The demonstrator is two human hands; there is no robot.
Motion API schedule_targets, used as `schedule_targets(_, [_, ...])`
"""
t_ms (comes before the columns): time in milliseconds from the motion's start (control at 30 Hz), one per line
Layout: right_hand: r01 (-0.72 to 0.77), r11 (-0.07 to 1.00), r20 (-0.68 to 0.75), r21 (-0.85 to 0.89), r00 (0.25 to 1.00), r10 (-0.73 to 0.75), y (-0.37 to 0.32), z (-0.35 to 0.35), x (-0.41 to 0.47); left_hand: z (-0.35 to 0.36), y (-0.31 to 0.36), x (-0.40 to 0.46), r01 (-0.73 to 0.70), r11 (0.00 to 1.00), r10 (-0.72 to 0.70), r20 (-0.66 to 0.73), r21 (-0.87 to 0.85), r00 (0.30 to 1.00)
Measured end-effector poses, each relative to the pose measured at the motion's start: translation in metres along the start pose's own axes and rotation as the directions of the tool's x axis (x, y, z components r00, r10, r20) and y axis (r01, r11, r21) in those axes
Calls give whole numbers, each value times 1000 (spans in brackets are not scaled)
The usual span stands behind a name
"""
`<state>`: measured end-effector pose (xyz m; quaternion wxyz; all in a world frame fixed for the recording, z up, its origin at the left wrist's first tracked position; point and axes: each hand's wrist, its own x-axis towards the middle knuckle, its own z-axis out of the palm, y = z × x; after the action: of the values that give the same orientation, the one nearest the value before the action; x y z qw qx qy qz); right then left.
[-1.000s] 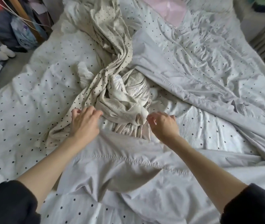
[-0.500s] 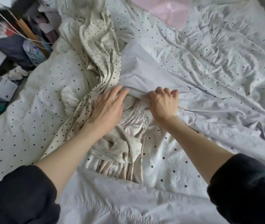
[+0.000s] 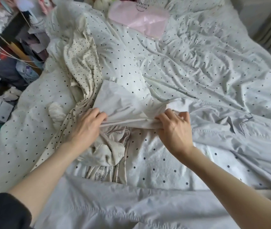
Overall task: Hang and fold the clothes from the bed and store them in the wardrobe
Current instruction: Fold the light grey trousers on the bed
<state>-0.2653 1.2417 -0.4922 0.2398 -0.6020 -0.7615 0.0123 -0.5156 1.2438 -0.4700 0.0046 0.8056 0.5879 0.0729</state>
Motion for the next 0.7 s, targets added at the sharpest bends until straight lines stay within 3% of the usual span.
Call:
schedule_targets(133, [79,997,5,-9,997,-79,-34,-14,-10,-30,-21,-22,-34,995,47,-148,92,988])
schedule_targets(267, [143,988,-80,52,987,-139,-77,-24,-4,-58,-53,-51,-20,987,64,-275,158,959])
schedule_targets(400, [173,984,-67,34,983,-171,-111,-16,-26,-63,-78,-91,-29,980,84,-277,196,957])
schedule_targets(500, [141,990,55,-26,989,-139,-112,2,-67,-37,-81,-125,-91,968,129,-152,232,980])
schedule_targets(567, [118,990,329,-77,940,-86,-109,11,-93,-15,-83,-142,-90,968,81,51,236,995])
schedule_targets(633, [131,989,531,-71,844,-74,-104,20,-113,3,-90,-151,13,974,-88,325,224,942])
schedule_targets(700, [85,995,571,-50,820,-41,-107,22,-116,11,-99,-152,52,964,-170,456,260,874])
